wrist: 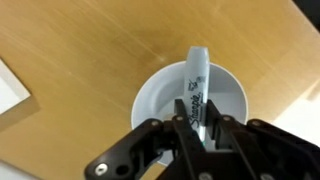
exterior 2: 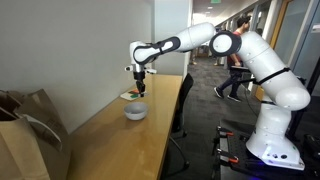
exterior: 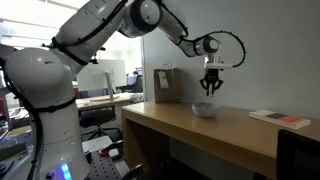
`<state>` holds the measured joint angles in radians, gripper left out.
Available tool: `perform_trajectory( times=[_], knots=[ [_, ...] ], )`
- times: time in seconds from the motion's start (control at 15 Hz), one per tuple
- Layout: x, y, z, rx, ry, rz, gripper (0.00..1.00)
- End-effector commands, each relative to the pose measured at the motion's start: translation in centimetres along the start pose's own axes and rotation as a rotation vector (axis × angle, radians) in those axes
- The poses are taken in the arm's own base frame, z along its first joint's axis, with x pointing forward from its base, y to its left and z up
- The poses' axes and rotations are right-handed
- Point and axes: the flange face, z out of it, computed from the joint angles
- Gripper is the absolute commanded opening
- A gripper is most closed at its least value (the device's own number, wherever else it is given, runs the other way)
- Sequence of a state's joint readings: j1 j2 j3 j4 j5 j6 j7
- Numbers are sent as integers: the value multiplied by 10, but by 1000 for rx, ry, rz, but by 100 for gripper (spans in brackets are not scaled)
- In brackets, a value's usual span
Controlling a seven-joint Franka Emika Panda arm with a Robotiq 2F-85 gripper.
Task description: Remove the marker from the bowl and place it on the table
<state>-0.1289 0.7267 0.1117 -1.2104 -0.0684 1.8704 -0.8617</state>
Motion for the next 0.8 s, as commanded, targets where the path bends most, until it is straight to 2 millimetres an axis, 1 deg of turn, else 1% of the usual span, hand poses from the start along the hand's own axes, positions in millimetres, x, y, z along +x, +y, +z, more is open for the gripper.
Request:
perform_trajectory(
  times=[0.0,0.13,0.33,0.53,0.73],
  knots=[
    [-21,-25,-16,5,-16,-142,6],
    [-38,-35,-12,9,-44,-234,6],
    [-72,-42,5,26,-69,-354,6],
    [-102,-43,21,-1,-51,-363,6],
    [-122,-41,47,-21,-16,-274,6]
  ],
)
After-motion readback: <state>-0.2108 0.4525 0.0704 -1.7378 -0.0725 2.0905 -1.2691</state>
